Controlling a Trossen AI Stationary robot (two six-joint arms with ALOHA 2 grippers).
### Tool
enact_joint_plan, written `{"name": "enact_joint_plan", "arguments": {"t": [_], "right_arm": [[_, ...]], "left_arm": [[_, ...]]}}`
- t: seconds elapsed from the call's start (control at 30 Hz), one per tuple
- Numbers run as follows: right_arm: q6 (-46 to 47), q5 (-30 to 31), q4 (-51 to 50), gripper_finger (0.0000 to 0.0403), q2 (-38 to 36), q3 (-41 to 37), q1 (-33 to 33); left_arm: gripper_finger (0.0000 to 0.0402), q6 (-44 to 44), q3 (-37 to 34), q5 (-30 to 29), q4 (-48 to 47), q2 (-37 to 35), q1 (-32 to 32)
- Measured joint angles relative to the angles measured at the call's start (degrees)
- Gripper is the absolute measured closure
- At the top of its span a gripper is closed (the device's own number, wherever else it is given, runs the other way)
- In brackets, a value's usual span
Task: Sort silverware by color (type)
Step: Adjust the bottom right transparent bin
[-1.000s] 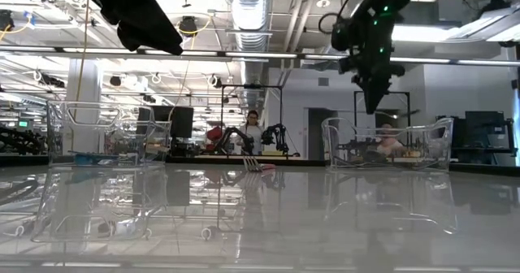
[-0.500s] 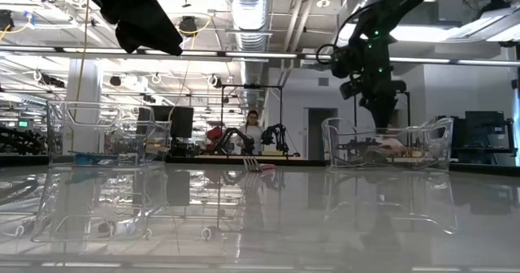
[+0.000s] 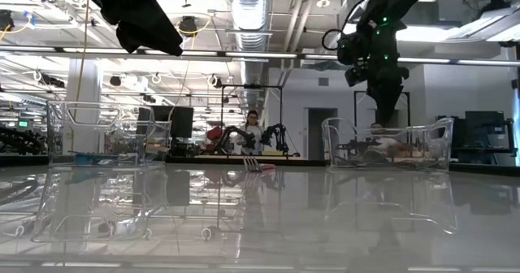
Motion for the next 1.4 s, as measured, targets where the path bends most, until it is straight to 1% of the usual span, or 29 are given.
{"name": "enact_joint_plan", "arguments": {"t": [0.1,0.17,0.23,0.3,0.37,0.4,0.47,0.57,0.67,0.77,0.87,0.97,1.03,1.13,1.3,1.4], "right_arm": [[1.92,0.0,-1.29,0.023,-1.65,0.0,1.16],[5.16,-1.91,-2.97,0.0224,-3.32,0.0,2.48],[9.37,-7.02,-5.31,0.0225,-5.32,0.0,4.28],[13.69,-14.19,-7.95,0.0232,-7.81,0.0,6.68],[18.97,-20.88,-9.28,0.0245,-10.75,0.0,10.39],[21.87,-23.05,-9.14,0.0253,-12.34,0.0,12.91],[28.28,-24.79,-8.63,0.0273,-15.44,0.0,19.57],[39.92,-24.85,-6.24,0.0306,-19.11,0.04,33.21],[54.69,-23.82,-0.68,0.0343,-20.66,0.04,49.9],[69.73,-20.02,6.79,0.0381,-19.95,0.04,66.65],[81.08,-17.87,14.01,0.0388,-16.74,0.04,80.02],[92.25,-16.2,17.69,0.0378,-12.0,0.04,88.98],[98.46,-16.72,17.83,0.0377,-8.35,0.04,92.33],[103.26,-19.59,17.94,0.0386,-3.5,-0.04,93.94],[102.58,-20.41,23.46,0.0389,2.22,0.01,91.88],[100.65,-21.01,22.51,0.0388,5.25,0.02,89.7]], "left_arm": [[0.0266,0.83,0.0,0.06,-0.02,0.0,0.0],[0.0266,1.99,0.0,0.2,-0.02,0.0,0.0],[0.0266,3.36,0.0,-0.01,0.0,0.0,0.09],[0.0266,4.72,0.0,-0.17,0.03,0.0,0.51],[0.0266,6.09,0.0,-0.22,0.11,0.02,1.08],[0.0266,6.79,0.02,-0.22,0.11,0.02,1.42],[0.0266,8.38,0.0,-0.16,0.13,0.02,2.02],[0.0266,11.19,0.02,1.01,0.2,0.02,3.2],[0.0266,14.17,0.0,2.42,0.2,0.02,4.15],[0.0266,17.34,0.02,3.66,0.33,0.1,4.88],[0.0266,20.49,0.0,4.17,0.75,0.63,5.37],[0.0266,23.13,0.0,5.06,1.44,1.81,6.22],[0.0266,24.49,-0.02,7.17,1.42,2.91,7.0],[0.0266,26.1,0.0,11.75,4.59,4.9,8.15],[0.0266,26.44,0.0,18.37,9.53,8.48,9.12],[0.0266,26.14,0.0,20.52,10.41,10.27,9.22]]}}
